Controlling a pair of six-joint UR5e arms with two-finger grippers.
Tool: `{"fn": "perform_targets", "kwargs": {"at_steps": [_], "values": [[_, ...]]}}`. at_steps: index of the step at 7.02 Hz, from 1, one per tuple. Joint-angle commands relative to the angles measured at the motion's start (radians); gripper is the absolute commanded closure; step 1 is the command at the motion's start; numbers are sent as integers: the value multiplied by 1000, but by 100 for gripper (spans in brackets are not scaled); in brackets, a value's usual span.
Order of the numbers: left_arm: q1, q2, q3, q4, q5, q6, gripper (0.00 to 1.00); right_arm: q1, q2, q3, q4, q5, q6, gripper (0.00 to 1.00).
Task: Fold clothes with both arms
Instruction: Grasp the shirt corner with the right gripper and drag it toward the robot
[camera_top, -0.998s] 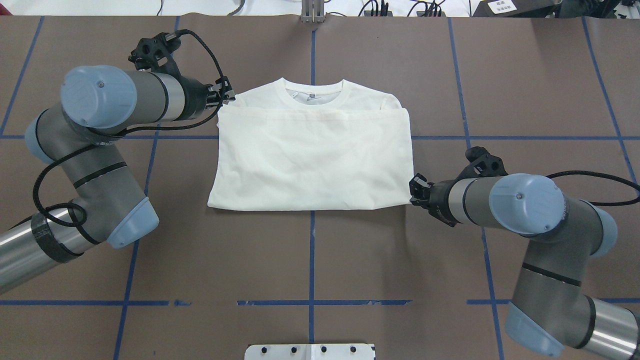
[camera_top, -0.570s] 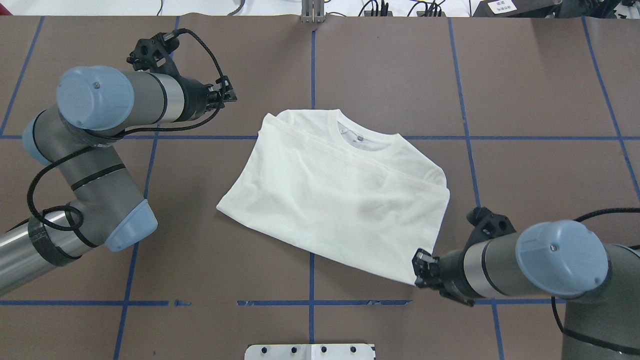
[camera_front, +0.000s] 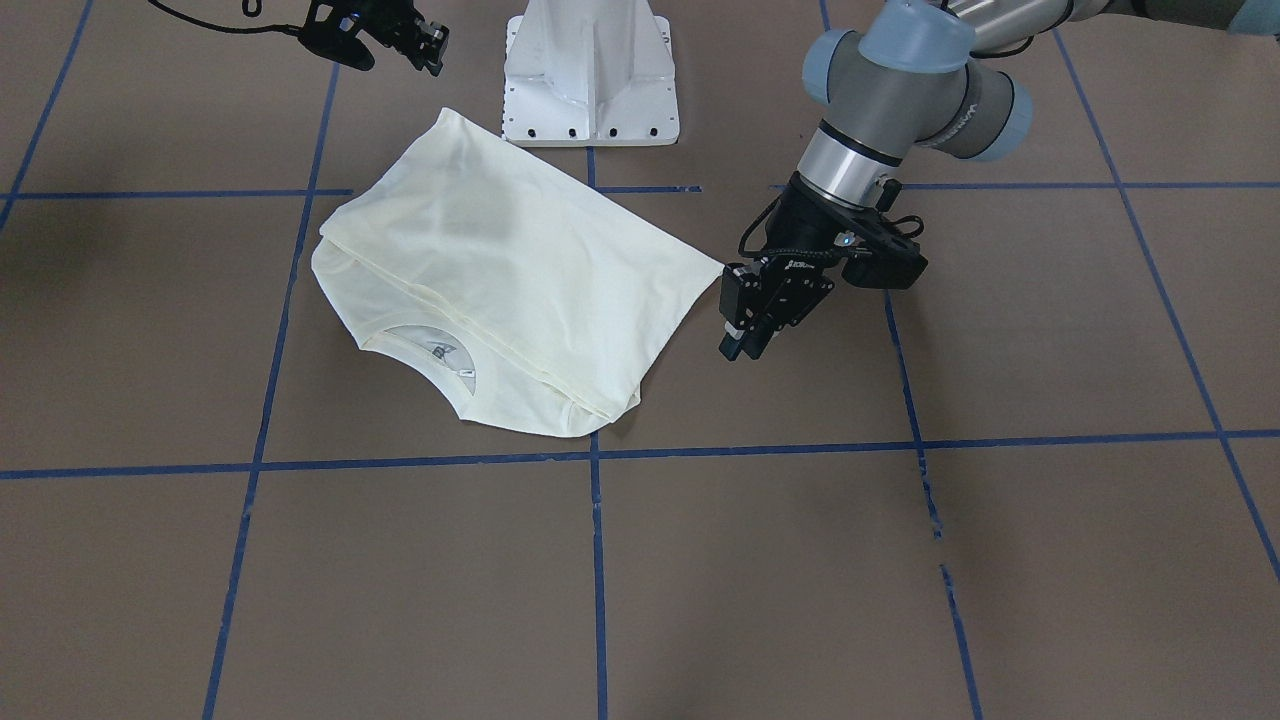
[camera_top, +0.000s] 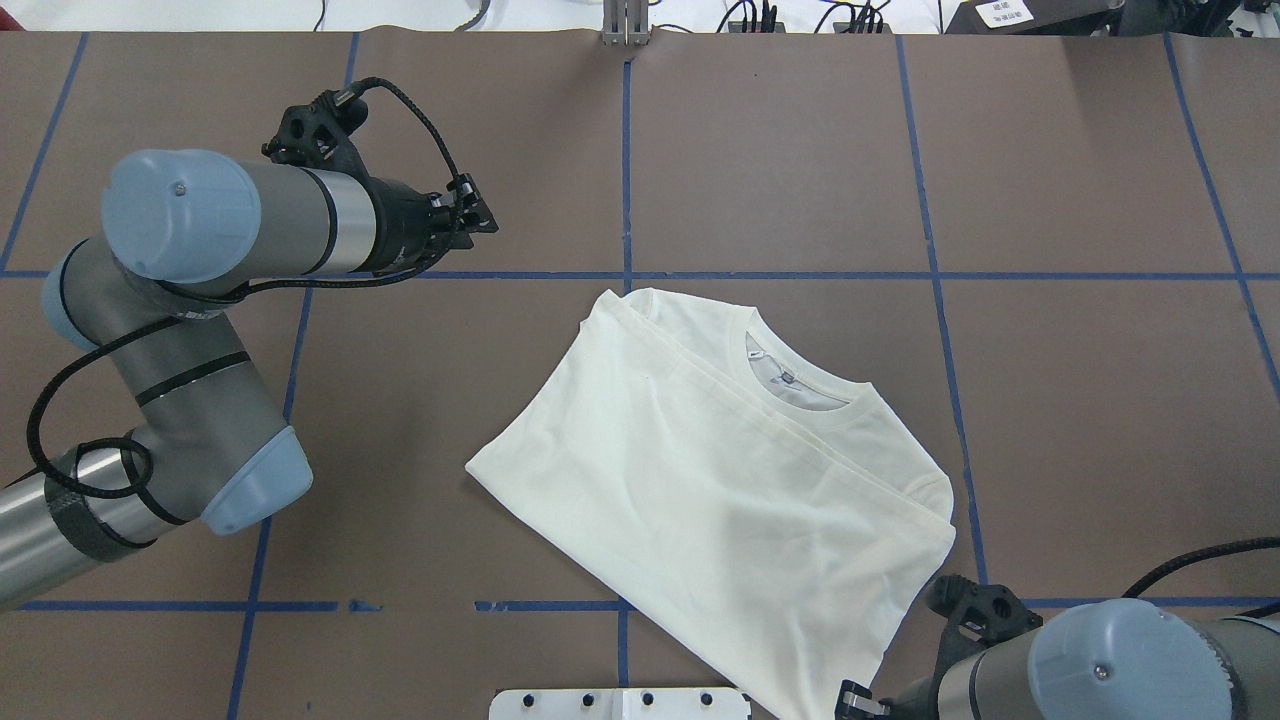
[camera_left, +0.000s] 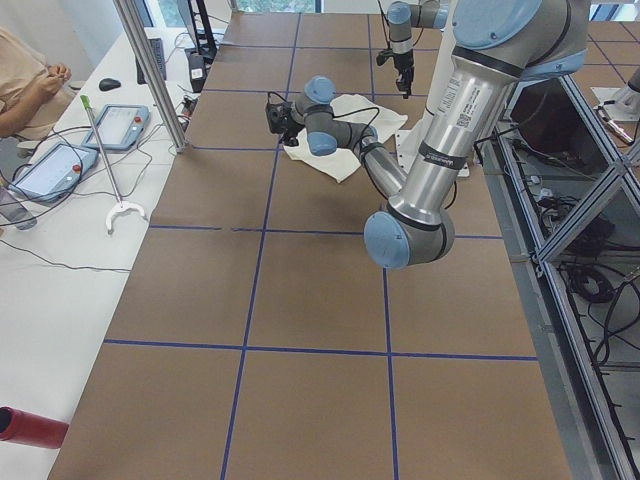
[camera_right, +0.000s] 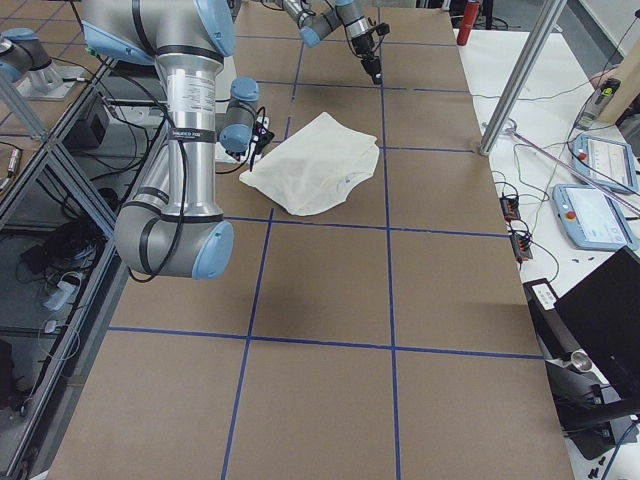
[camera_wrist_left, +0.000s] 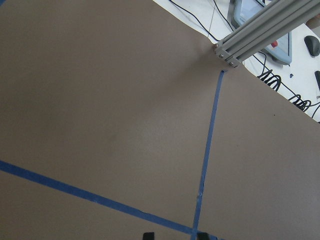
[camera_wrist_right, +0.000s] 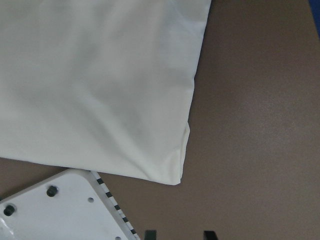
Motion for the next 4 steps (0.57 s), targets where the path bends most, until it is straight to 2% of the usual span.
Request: {"fn": "perform_targets", "kwargs": {"at_steps": [1, 2, 3, 4], "values": [[38, 41, -46, 6, -28, -68, 60, -76, 6, -3, -51, -149, -1, 0], [86, 119, -96, 6, -26, -79, 58, -46, 40, -7, -51, -162, 1, 0], [102, 171, -114, 5, -26, -110, 51, 68, 91, -19, -51, -164, -9, 0], [148, 186, -109, 5, -22, -136, 47, 118, 105, -41, -51, -217, -31, 0]]}}
